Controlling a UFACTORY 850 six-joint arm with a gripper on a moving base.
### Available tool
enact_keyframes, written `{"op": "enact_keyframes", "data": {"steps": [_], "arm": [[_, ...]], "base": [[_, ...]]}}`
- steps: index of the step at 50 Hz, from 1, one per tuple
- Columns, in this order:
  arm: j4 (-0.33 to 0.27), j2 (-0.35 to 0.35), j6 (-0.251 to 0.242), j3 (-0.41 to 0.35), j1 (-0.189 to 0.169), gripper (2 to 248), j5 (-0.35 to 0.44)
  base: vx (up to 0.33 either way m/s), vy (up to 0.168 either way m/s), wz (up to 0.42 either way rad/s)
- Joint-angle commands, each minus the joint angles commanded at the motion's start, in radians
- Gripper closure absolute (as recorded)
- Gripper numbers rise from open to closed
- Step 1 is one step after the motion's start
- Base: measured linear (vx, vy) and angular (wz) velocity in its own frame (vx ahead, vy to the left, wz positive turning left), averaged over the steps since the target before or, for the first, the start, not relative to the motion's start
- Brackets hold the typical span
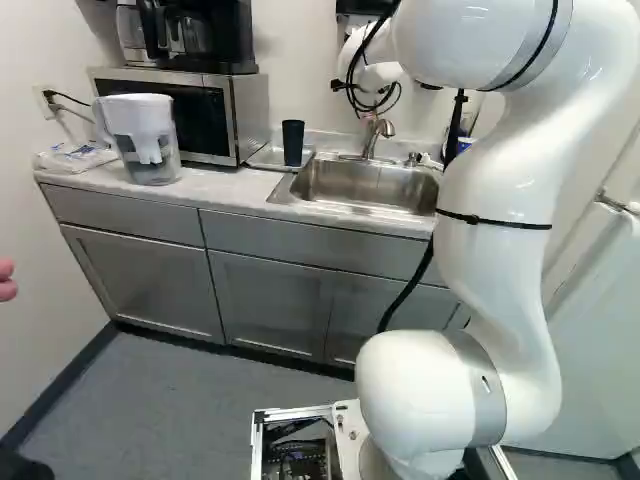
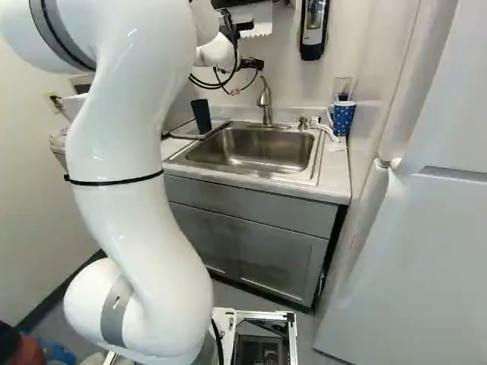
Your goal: Rinse the cup and place it in the tray
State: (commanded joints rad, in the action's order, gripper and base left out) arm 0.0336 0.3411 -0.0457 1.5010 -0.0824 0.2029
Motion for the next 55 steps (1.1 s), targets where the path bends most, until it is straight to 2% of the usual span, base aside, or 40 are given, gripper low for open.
{"op": "enact_keyframes", "data": {"steps": [55], "arm": [[0.000, 0.011, 0.000, 0.013, -0.007, 3, -0.083]], "base": [[0.000, 0.000, 0.000]]}}
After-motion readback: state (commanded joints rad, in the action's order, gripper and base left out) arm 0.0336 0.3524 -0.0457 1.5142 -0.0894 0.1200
